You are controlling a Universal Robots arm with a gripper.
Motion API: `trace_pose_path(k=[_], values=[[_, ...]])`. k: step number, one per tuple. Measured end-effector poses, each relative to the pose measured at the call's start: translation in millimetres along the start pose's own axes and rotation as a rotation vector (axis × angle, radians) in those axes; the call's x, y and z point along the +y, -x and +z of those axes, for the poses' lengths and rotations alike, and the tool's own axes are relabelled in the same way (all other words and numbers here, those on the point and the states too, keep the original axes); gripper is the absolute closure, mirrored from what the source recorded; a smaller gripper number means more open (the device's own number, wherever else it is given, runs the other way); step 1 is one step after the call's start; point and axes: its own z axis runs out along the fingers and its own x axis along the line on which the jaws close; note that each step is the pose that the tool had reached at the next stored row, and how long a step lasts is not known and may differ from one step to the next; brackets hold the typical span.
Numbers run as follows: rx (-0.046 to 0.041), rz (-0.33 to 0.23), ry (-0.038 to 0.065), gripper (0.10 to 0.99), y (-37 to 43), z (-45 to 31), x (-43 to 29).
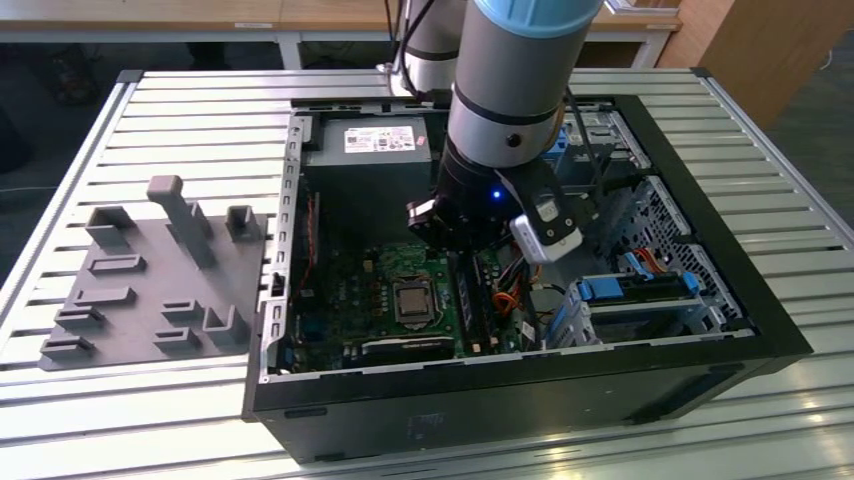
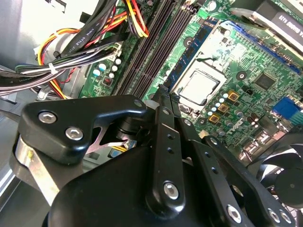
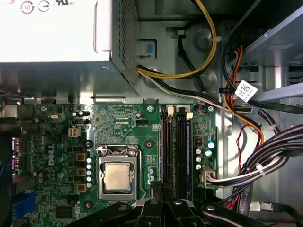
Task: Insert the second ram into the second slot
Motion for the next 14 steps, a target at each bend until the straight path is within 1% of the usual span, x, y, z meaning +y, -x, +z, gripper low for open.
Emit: trace_pose_path(k=[5,9,14], values=[[0.0001,0.000,0.000,0.969,1.3,1.3,0.0],[0.0000,0.001,0.000,0.969,3.7,2.4,0.0],[-0.0001,0.001,0.000,0.969,6.1,6.0,-0.1]])
